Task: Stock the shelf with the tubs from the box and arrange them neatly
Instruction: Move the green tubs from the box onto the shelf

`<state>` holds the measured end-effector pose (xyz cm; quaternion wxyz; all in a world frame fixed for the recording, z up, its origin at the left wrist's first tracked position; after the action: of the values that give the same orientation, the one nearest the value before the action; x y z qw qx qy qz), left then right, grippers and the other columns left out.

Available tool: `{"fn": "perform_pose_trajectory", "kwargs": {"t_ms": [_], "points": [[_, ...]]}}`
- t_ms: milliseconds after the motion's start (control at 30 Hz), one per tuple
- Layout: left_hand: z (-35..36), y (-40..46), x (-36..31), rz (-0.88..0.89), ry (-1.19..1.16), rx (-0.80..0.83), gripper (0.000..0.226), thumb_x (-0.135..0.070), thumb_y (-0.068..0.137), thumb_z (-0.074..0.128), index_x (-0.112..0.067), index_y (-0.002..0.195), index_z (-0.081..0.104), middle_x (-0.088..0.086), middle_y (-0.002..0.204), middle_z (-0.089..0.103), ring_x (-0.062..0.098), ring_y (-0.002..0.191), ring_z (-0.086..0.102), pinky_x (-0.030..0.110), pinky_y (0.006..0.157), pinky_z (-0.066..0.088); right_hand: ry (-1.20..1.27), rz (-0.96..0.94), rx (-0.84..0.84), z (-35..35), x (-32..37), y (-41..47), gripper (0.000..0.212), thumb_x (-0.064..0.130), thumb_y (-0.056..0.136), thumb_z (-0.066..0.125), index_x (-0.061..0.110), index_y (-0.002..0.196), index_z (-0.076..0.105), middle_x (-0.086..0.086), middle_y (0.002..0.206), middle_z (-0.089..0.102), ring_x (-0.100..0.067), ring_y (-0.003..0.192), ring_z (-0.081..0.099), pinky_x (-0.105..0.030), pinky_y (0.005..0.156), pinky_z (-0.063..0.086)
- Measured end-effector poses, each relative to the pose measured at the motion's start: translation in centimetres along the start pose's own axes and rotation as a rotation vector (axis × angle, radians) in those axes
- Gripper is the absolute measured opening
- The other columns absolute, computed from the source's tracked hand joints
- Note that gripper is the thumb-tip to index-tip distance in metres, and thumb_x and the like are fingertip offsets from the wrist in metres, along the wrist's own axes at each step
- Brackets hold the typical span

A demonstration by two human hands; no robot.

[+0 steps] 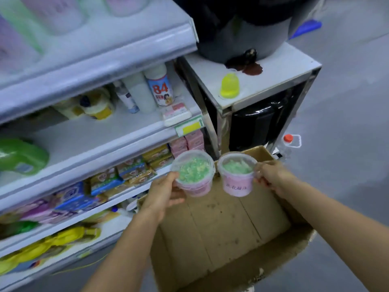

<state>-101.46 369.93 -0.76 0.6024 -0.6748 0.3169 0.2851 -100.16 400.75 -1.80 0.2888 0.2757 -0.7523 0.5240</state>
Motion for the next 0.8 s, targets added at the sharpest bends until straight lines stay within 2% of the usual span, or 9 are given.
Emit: {"fn": "perform_pose_trajectory", "kwargs": {"t_ms": [133,233,333,400,467,533,633,700,800], "points": [[-4.7,-4.0,-3.1,0.063,-0.015,-0.099,0.029,-0.039,0.089,0.057,-0.013,0.101,0.065,0.010,0.093,0.071,0.028,0.081,0.071,0.035,0.064,0.058,-0.017,-0.168,0.051,1.3,6.2,-4.4,0.023,0.009,0.089,0.052,0.005,0.067,0.059,-0.011,0.048,0.055,-0.015,0.033,0.033,-0.017,0.035,0.025],[-8.3,-6.8,-6.0,0.129,-0.051,-0.169,0.029,-0.037,0.089,0.056,-0.010,0.094,0.066,0.013,0.085,0.072,0.030,0.071,0.072,0.033,0.058,0.057,-0.047,-0.287,0.099,2.7,11.6,-7.7,0.024,0.007,0.088,0.050,0.006,0.065,0.058,-0.010,0.045,0.054,-0.011,0.029,0.032,-0.013,0.032,0.023],[-12.2,-9.5,-9.0,0.199,-0.095,-0.262,0.029,-0.033,0.088,0.054,-0.007,0.087,0.066,0.016,0.070,0.071,0.033,0.062,0.071,0.035,0.054,0.057,-0.086,-0.402,0.156,4.3,17.1,-11.3,0.024,0.010,0.086,0.051,0.006,0.063,0.056,-0.007,0.043,0.054,-0.014,0.033,0.033,-0.012,0.035,0.022],[-14.7,-11.2,-11.0,0.253,-0.113,-0.296,0.032,-0.034,0.090,0.054,-0.004,0.085,0.065,0.013,0.061,0.070,0.032,0.057,0.070,0.032,0.048,0.055,-0.085,-0.472,0.159,5.2,20.8,-13.5,0.024,0.011,0.083,0.052,0.006,0.059,0.053,-0.008,0.041,0.053,-0.016,0.034,0.032,-0.014,0.037,0.021],[-16.8,-12.7,-12.8,0.309,-0.113,-0.309,0.031,-0.033,0.090,0.054,-0.004,0.084,0.064,0.008,0.057,0.070,0.034,0.057,0.070,0.034,0.051,0.056,-0.054,-0.525,0.162,5.9,24.6,-15.4,0.025,0.011,0.082,0.053,0.006,0.058,0.051,-0.007,0.037,0.049,-0.015,0.031,0.030,-0.015,0.036,0.021],[-18.4,-14.0,-14.4,0.348,-0.121,-0.314,0.030,-0.031,0.089,0.054,-0.004,0.082,0.064,0.007,0.056,0.069,0.038,0.062,0.070,0.042,0.059,0.060,-0.004,-0.576,0.182,6.7,28.4,-16.8,0.020,0.010,0.082,0.054,0.007,0.062,0.050,-0.007,0.038,0.048,-0.015,0.033,0.029,-0.016,0.035,0.022],[-20.1,-15.2,-16.3,0.384,-0.135,-0.334,0.028,-0.029,0.087,0.056,-0.002,0.080,0.064,0.013,0.064,0.067,0.040,0.066,0.070,0.038,0.056,0.060,0.090,-0.617,0.196,8.1,33.6,-18.2,0.007,0.011,0.084,0.054,0.004,0.081,0.057,-0.012,0.049,0.050,-0.016,0.043,0.029,-0.017,0.037,0.027],[-20.9,-15.6,-17.4,0.401,-0.146,-0.332,0.028,-0.029,0.087,0.057,-0.003,0.080,0.066,0.017,0.070,0.068,0.039,0.066,0.070,0.037,0.057,0.060,0.126,-0.623,0.164,9.1,36.6,-18.8,0.013,0.011,0.083,0.053,0.003,0.091,0.059,-0.013,0.055,0.052,-0.016,0.046,0.030,-0.019,0.040,0.028],[-21.8,-15.9,-18.7,0.427,-0.138,-0.305,0.029,-0.033,0.086,0.057,-0.007,0.087,0.070,0.014,0.074,0.073,0.036,0.068,0.071,0.038,0.060,0.060,0.123,-0.631,0.109,10.8,39.9,-18.9,0.013,0.010,0.082,0.049,0.005,0.092,0.058,-0.012,0.056,0.056,-0.014,0.044,0.032,-0.021,0.042,0.031]]}}
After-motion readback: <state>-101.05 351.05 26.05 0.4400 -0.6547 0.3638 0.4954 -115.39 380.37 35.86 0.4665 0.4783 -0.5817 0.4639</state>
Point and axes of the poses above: each hand's wrist, its own y-axis towards the middle knuckle, its own z-axis out of the palm, x = y × z, the point moved 6 cm from there along y, towards the middle knuckle
